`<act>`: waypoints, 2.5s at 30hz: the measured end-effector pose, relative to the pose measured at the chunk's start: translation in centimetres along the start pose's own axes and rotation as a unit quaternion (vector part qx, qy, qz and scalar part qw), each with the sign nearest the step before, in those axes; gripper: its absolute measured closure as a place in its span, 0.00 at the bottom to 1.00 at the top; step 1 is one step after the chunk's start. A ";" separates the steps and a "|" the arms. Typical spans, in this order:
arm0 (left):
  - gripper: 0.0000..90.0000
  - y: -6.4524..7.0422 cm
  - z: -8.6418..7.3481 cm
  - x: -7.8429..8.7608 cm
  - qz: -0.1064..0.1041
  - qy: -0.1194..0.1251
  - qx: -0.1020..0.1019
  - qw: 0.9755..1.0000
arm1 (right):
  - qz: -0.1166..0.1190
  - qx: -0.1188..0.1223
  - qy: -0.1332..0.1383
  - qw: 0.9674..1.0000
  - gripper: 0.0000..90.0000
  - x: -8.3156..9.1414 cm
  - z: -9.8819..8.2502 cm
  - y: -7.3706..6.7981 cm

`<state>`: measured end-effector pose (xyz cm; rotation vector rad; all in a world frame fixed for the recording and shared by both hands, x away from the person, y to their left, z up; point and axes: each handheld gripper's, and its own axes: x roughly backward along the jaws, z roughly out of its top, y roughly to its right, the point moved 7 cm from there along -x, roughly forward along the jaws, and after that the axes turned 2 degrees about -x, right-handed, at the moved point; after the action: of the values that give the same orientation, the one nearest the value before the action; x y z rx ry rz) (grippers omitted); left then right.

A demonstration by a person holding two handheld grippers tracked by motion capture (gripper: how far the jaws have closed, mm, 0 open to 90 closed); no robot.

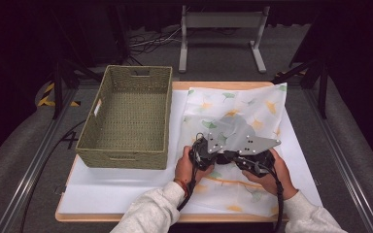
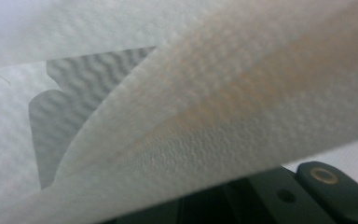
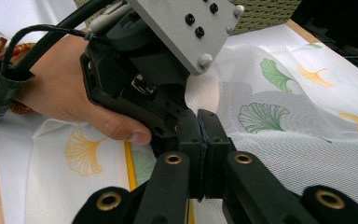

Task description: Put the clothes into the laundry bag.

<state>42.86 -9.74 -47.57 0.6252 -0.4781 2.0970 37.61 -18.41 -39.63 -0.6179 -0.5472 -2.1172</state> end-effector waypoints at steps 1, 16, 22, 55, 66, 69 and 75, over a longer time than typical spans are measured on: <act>1.00 0.0 -0.1 0.2 -0.002 -0.001 0.002 1.000 | 0.000 0.000 0.000 1.000 1.00 0.0 0.0 0.0; 0.96 -0.5 -2.8 5.3 -0.005 0.000 -0.015 1.000 | -0.003 -0.001 0.009 1.000 1.00 0.4 0.3 0.0; 0.94 -0.7 -3.8 5.2 -0.009 -0.024 -0.015 1.000 | -0.003 -0.002 0.008 1.000 1.00 0.3 0.3 0.0; 1.00 -0.2 -0.7 0.6 0.010 0.003 -0.017 1.000 | -0.010 -0.012 0.003 1.000 1.00 0.2 0.0 0.4; 1.00 -0.3 -0.7 -0.9 0.004 -0.002 0.001 1.000 | -0.009 -0.011 0.001 1.000 1.00 0.0 0.0 0.3; 1.00 -0.5 -0.3 -1.3 0.008 0.000 0.006 1.000 | -0.010 -0.012 -0.002 1.000 1.00 0.0 -0.1 0.4; 1.00 -0.7 0.4 -2.1 0.018 0.004 0.014 1.000 | -0.010 -0.014 -0.005 1.000 1.00 -0.1 -0.2 0.4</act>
<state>44.59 -10.86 -48.42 0.6285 -0.4598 2.1420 37.94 -18.70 -39.78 -0.6413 -0.5331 -2.1449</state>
